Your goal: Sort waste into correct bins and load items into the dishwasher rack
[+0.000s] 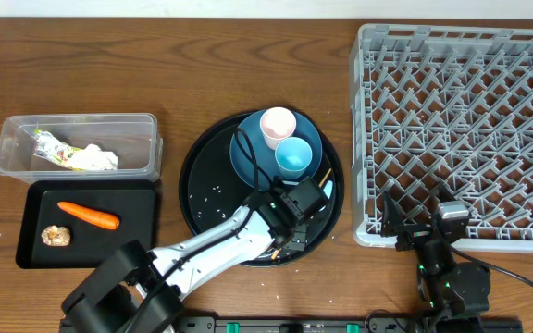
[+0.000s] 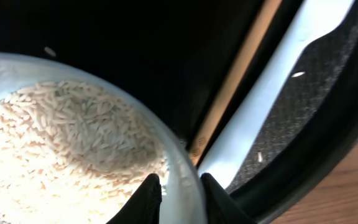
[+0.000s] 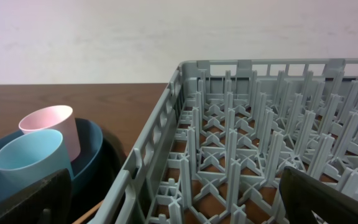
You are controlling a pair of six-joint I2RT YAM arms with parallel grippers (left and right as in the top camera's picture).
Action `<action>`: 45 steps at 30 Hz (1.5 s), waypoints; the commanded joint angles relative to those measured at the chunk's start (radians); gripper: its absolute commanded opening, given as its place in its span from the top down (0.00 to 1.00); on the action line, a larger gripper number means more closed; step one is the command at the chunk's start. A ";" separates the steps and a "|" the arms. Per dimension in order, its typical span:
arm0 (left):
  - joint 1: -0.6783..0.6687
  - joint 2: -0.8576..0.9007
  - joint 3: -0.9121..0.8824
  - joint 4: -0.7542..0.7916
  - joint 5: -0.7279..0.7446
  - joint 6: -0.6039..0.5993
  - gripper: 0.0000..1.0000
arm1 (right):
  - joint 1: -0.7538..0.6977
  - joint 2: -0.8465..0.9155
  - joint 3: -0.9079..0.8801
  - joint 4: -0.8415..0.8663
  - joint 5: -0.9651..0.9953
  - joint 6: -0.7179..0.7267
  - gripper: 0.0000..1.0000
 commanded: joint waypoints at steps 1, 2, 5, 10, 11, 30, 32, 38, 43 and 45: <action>0.000 0.011 -0.008 0.005 -0.032 0.005 0.85 | -0.010 -0.003 -0.001 -0.004 0.000 0.005 0.01; 0.000 0.011 -0.008 0.008 -0.032 0.005 0.93 | -0.010 -0.003 -0.001 -0.004 0.000 0.005 0.01; 0.001 0.010 -0.007 0.014 -0.032 0.005 0.94 | -0.010 -0.003 -0.001 -0.004 0.000 0.005 0.01; 0.004 0.006 0.008 0.010 -0.032 0.005 0.94 | -0.010 -0.003 -0.001 -0.004 0.000 0.005 0.01; 0.004 0.002 0.012 0.003 -0.032 0.005 0.94 | -0.010 -0.003 -0.001 -0.004 0.000 0.005 0.01; 0.232 -0.289 0.045 -0.175 -0.039 0.096 0.94 | -0.010 -0.003 -0.001 -0.004 0.000 0.005 0.01; 0.262 -0.333 0.045 -0.195 -0.039 0.140 0.94 | -0.010 -0.003 -0.001 -0.004 0.000 0.005 0.01; 0.406 -0.452 0.045 -0.314 -0.099 0.206 0.94 | -0.010 -0.003 -0.001 -0.004 0.000 0.005 0.01; 0.578 -0.526 0.045 -0.352 -0.073 0.320 0.94 | -0.010 -0.003 -0.001 -0.004 0.000 0.005 0.01; 0.652 -0.542 0.045 -0.352 -0.024 0.391 0.94 | -0.010 -0.003 -0.001 -0.004 0.000 0.005 0.01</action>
